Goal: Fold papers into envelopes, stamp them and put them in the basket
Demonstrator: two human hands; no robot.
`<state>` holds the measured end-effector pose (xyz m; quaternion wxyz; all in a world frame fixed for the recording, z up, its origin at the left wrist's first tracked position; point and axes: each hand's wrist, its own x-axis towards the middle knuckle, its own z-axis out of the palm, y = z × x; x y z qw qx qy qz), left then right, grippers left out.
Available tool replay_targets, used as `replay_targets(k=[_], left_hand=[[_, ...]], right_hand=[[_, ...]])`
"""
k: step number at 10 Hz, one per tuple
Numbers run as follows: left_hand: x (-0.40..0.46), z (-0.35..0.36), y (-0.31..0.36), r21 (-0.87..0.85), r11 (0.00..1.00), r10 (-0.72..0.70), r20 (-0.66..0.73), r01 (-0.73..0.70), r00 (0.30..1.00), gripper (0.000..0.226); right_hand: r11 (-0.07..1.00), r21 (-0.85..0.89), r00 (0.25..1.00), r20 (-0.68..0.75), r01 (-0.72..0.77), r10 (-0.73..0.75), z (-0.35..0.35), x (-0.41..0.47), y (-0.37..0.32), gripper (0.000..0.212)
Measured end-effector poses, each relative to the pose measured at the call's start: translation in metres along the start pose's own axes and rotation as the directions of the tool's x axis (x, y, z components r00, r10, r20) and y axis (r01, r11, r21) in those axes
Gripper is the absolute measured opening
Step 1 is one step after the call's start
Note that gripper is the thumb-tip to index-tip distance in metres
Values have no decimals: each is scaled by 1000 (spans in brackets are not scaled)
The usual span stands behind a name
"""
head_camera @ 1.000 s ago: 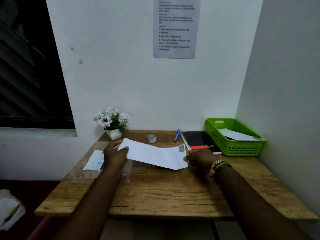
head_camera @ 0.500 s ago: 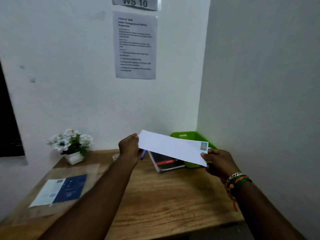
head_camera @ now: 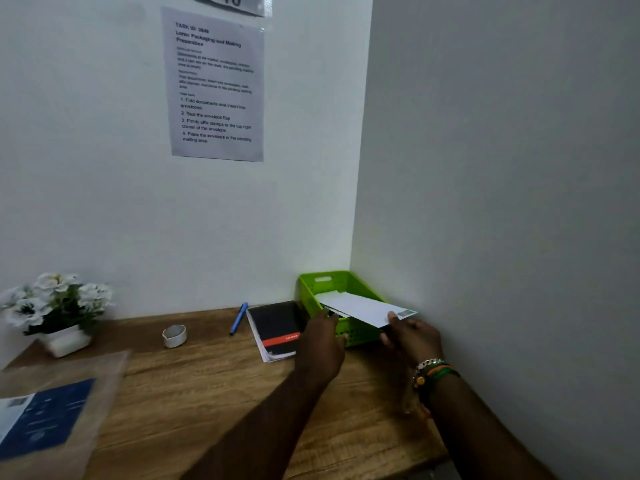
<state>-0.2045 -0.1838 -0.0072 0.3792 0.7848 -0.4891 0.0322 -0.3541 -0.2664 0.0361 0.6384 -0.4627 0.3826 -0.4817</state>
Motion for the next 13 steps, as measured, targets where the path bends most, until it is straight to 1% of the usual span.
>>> replay_targets(k=[1,2,3,4,6,7,8,9,10,11,12,13], left_hand=[[0,1,1,74,997,28,-27,-26,999,54],[-3,4,0,128,990,58,-43,-52,997,54],[-3,9,-3,144,987,80,-66,-69,995,55],[-4,10,-2,147,986,87,-82,-75,993,56],[1,10,-5,132,988,92,-72,-82,993,52],[2,13,-11,142,985,113,-97,-98,989,48],[2,16,-11,132,986,116,-126,-99,985,47],[0,15,-9,118,987,123,-111,-110,986,53],[-6,9,-9,97,989,112,-36,-108,993,60],[-15,-1,-9,75,988,139,-14,-137,990,63],[-30,-18,-7,96,984,149,9,-149,989,64],[-31,-42,-9,122,979,171,-68,-162,983,59]], right_hand=[[995,-94,1000,4,22,-22,-4,8,21,19],[975,-202,996,11,92,-91,-8,6,35,30],[931,-303,979,56,205,-197,-2,7,35,37],[895,-369,967,67,253,-246,14,16,34,39],[783,-567,961,59,256,-272,38,44,44,48],[749,-616,964,68,243,-256,42,52,47,50],[739,-627,964,78,245,-253,41,58,47,54],[710,-653,961,112,263,-254,37,57,44,59],[675,-676,951,136,295,-279,32,52,40,60],[645,-681,935,199,347,-292,29,42,35,59],[619,-662,906,310,423,-288,31,22,37,60],[621,-597,859,404,508,-314,44,4,28,54]])
